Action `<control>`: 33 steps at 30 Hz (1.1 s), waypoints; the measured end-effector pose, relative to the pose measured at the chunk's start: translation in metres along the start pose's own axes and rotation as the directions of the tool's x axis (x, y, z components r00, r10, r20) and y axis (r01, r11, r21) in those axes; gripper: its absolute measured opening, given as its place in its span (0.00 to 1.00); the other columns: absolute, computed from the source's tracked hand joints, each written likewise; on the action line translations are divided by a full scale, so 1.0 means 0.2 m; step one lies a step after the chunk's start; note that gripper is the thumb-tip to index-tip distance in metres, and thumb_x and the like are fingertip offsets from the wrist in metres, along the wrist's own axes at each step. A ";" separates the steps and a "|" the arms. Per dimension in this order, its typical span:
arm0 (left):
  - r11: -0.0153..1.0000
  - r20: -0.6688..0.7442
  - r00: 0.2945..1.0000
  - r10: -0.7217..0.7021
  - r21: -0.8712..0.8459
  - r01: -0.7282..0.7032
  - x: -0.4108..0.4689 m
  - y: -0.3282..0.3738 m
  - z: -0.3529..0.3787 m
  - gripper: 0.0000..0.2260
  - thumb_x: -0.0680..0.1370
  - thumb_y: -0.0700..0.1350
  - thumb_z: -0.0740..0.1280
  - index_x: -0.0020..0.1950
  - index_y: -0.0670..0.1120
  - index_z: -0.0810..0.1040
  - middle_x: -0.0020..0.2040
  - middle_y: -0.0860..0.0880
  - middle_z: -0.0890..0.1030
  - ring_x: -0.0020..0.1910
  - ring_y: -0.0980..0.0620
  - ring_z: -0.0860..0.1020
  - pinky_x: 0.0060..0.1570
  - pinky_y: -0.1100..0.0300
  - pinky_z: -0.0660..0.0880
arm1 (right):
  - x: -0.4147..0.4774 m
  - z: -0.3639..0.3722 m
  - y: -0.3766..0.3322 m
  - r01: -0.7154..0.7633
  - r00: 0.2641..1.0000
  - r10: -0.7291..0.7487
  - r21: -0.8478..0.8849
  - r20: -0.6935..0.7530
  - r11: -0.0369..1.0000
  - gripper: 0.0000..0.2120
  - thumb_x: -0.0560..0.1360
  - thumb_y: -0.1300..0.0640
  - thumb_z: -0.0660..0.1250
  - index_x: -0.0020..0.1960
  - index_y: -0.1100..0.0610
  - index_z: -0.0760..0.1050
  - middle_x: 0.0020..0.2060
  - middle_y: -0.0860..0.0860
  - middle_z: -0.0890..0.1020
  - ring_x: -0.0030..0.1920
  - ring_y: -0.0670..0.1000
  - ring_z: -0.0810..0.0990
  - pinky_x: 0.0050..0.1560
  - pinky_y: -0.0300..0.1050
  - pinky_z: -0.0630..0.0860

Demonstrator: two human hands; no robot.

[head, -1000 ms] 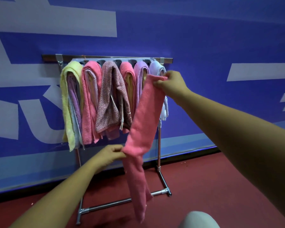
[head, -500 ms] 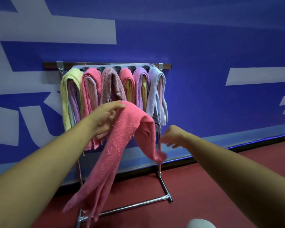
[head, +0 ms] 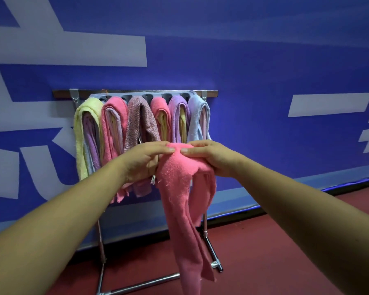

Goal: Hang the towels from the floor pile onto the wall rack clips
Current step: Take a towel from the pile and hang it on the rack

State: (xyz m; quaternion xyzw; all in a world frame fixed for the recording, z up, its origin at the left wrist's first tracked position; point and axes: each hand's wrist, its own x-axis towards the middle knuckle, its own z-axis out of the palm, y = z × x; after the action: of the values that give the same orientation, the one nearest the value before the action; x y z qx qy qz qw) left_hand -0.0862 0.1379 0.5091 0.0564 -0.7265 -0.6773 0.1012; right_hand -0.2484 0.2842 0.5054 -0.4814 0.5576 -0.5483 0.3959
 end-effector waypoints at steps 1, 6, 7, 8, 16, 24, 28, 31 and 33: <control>1.000 -0.007 1.000 -0.021 0.004 0.021 0.00 -0.01 0.00 0.18 0.77 0.41 0.67 0.66 0.40 0.77 0.60 0.36 0.80 0.53 0.43 0.78 0.49 0.54 0.77 | 0.00 -0.01 -0.01 0.004 1.000 -0.004 -0.002 0.004 1.000 0.09 0.75 0.60 0.71 0.52 0.63 0.78 0.42 0.57 0.83 0.40 0.54 0.81 0.44 0.47 0.79; 0.985 0.000 0.991 -0.134 0.113 0.133 0.01 -0.04 -0.03 0.09 0.71 0.46 0.70 0.45 0.42 0.76 0.34 0.49 0.74 0.30 0.56 0.72 0.30 0.66 0.70 | 0.01 -0.10 -0.05 0.033 0.996 -0.030 0.037 -0.081 0.999 0.14 0.72 0.60 0.72 0.55 0.65 0.77 0.39 0.57 0.81 0.36 0.52 0.80 0.40 0.45 0.77; 0.984 0.003 0.991 -0.135 0.119 0.134 0.02 -0.04 -0.04 0.14 0.70 0.47 0.72 0.48 0.39 0.75 0.35 0.49 0.73 0.31 0.56 0.71 0.31 0.66 0.69 | 0.01 -0.12 -0.06 0.022 0.995 -0.021 0.010 -0.099 1.000 0.14 0.72 0.60 0.72 0.55 0.65 0.76 0.39 0.58 0.80 0.36 0.52 0.79 0.39 0.45 0.77; 0.987 -0.004 0.993 -0.121 0.110 0.121 0.02 -0.05 -0.06 0.20 0.69 0.48 0.73 0.54 0.37 0.75 0.38 0.46 0.74 0.33 0.55 0.71 0.33 0.65 0.70 | 0.01 -0.15 -0.05 0.009 0.995 -0.011 -0.029 -0.101 1.000 0.13 0.73 0.62 0.72 0.54 0.64 0.74 0.39 0.57 0.79 0.35 0.52 0.78 0.38 0.45 0.76; 1.000 -0.034 0.999 0.025 0.013 -0.024 0.16 0.09 -0.08 0.21 0.74 0.41 0.70 0.63 0.31 0.75 0.50 0.41 0.80 0.47 0.49 0.79 0.46 0.61 0.78 | 0.07 -0.17 -0.08 -0.079 0.984 0.080 -0.011 0.162 0.997 0.02 0.78 0.61 0.66 0.50 0.60 0.76 0.39 0.53 0.83 0.37 0.49 0.83 0.39 0.40 0.80; 1.000 -0.009 1.000 0.010 0.004 -0.010 0.33 0.27 -0.18 0.07 0.79 0.38 0.62 0.53 0.37 0.78 0.45 0.46 0.82 0.42 0.54 0.81 0.40 0.66 0.79 | 0.26 -0.26 -0.28 0.062 0.995 -0.064 0.030 0.076 0.998 0.09 0.80 0.64 0.61 0.44 0.60 0.77 0.34 0.52 0.81 0.32 0.48 0.80 0.34 0.39 0.77; 0.999 -0.024 0.998 0.051 0.010 -0.051 0.44 0.36 -0.24 0.14 0.76 0.39 0.67 0.59 0.33 0.76 0.49 0.45 0.81 0.45 0.52 0.81 0.43 0.64 0.80 | 0.40 -0.32 -0.38 0.095 0.995 -0.095 -0.031 -0.003 0.995 0.05 0.79 0.64 0.64 0.45 0.62 0.75 0.38 0.55 0.79 0.35 0.50 0.78 0.36 0.39 0.76; 0.995 -0.067 0.992 0.103 0.024 -0.101 0.56 0.43 -0.28 0.17 0.74 0.39 0.66 0.61 0.34 0.76 0.52 0.42 0.81 0.46 0.52 0.81 0.48 0.61 0.79 | 0.53 -0.40 -0.45 0.106 0.990 -0.112 -0.072 -0.082 0.992 0.08 0.79 0.65 0.64 0.53 0.71 0.77 0.44 0.59 0.81 0.42 0.54 0.79 0.43 0.44 0.77; 0.993 -0.112 0.988 0.106 0.062 -0.099 0.66 0.49 -0.31 0.16 0.75 0.40 0.64 0.60 0.34 0.76 0.52 0.42 0.82 0.46 0.50 0.81 0.48 0.58 0.80 | 0.62 -0.46 -0.50 0.107 0.984 -0.122 -0.116 -0.132 0.987 0.07 0.79 0.66 0.64 0.52 0.68 0.79 0.43 0.58 0.83 0.41 0.53 0.81 0.46 0.46 0.79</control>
State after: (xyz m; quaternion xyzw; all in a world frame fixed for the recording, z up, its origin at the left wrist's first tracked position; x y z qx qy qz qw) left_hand -0.1959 0.0552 0.6207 0.0606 -0.7401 -0.6462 0.1760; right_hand -0.3545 0.1917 0.6238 -0.4944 0.5839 -0.5713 0.2971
